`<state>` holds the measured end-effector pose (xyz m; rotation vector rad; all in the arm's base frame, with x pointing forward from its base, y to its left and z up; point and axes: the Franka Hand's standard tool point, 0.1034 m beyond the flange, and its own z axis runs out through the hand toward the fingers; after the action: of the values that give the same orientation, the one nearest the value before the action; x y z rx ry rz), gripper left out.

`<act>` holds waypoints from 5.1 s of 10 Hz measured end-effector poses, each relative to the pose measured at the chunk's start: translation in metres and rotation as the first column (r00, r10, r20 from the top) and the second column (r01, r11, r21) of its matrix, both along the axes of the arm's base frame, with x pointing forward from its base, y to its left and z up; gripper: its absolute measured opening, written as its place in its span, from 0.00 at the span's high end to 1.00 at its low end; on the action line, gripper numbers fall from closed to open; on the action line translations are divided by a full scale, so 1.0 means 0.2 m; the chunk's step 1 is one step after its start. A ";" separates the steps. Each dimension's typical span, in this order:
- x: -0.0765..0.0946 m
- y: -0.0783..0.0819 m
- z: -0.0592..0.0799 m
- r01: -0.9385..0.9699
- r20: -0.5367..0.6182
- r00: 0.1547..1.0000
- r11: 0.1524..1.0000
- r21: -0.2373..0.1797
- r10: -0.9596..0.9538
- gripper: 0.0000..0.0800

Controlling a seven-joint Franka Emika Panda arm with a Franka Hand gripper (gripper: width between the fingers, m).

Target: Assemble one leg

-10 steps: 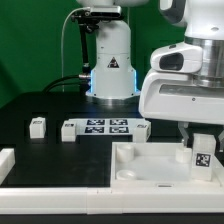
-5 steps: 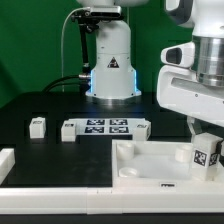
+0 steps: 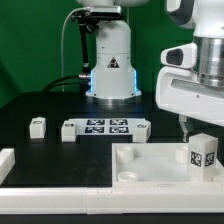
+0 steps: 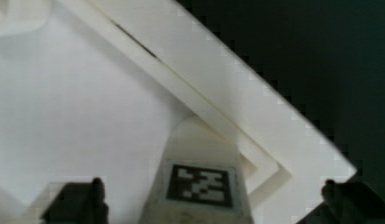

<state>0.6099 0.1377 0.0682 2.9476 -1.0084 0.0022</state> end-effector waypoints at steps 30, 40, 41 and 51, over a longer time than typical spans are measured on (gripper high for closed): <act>0.03 -0.08 0.03 -0.138 -0.021 0.990 0.989 -0.058 0.137 0.63; 0.03 -0.10 0.02 -0.595 -0.059 0.803 0.803 -0.038 0.593 0.19; 0.03 -0.10 0.02 -0.595 -0.059 0.803 0.803 -0.038 0.593 0.19; 0.03 -0.10 0.02 -0.595 -0.059 0.803 0.803 -0.038 0.593 0.19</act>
Offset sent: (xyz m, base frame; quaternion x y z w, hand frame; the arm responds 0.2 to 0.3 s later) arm -0.0066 0.0098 0.0050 0.0136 -0.0638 -0.2635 0.9625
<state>0.6166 0.1169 0.0729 3.0504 -0.0333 -0.0220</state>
